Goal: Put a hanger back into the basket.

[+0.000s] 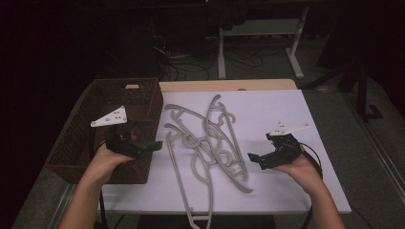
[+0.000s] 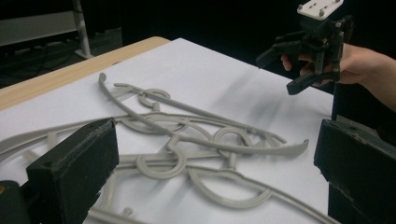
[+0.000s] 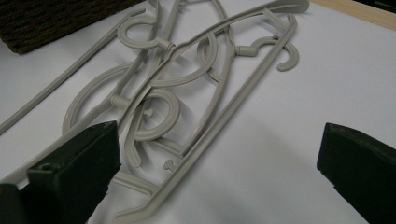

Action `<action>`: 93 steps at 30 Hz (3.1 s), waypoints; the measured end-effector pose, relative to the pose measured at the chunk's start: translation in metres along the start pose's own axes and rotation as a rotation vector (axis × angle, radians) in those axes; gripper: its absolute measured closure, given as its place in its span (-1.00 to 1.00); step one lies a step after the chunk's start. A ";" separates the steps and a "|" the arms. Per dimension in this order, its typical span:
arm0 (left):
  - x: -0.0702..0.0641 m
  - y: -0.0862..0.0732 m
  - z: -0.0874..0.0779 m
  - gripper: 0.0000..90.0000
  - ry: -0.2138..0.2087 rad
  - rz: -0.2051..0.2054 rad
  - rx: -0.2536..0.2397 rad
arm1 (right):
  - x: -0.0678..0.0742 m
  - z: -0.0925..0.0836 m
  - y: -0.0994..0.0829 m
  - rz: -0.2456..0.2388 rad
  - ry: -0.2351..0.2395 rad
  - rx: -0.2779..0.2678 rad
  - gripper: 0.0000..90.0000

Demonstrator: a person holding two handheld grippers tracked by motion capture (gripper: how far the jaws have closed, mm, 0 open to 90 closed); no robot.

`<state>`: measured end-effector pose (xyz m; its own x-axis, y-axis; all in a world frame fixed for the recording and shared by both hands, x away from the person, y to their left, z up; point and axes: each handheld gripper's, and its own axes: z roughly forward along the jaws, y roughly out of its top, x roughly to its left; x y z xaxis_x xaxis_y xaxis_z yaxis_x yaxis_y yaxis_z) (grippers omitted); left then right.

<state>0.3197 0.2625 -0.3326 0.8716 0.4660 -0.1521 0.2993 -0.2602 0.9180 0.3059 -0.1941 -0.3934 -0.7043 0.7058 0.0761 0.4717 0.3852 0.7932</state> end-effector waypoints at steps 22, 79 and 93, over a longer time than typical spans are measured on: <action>-0.008 0.018 0.107 -1.00 0.041 -0.019 0.128 | 0.001 0.005 0.000 0.000 -0.005 0.013 -1.00; 0.051 -0.018 0.229 0.18 0.157 -0.246 0.570 | 0.002 0.010 0.000 -0.013 0.005 0.033 -1.00; 0.051 -0.015 0.228 0.59 0.109 -0.326 0.470 | 0.000 0.008 -0.001 -0.007 -0.002 0.025 -1.00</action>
<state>0.4483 0.0976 -0.4378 0.6676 0.6633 -0.3381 0.7076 -0.4242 0.5651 0.3096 -0.1899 -0.3987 -0.7070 0.7038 0.0693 0.4794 0.4049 0.7786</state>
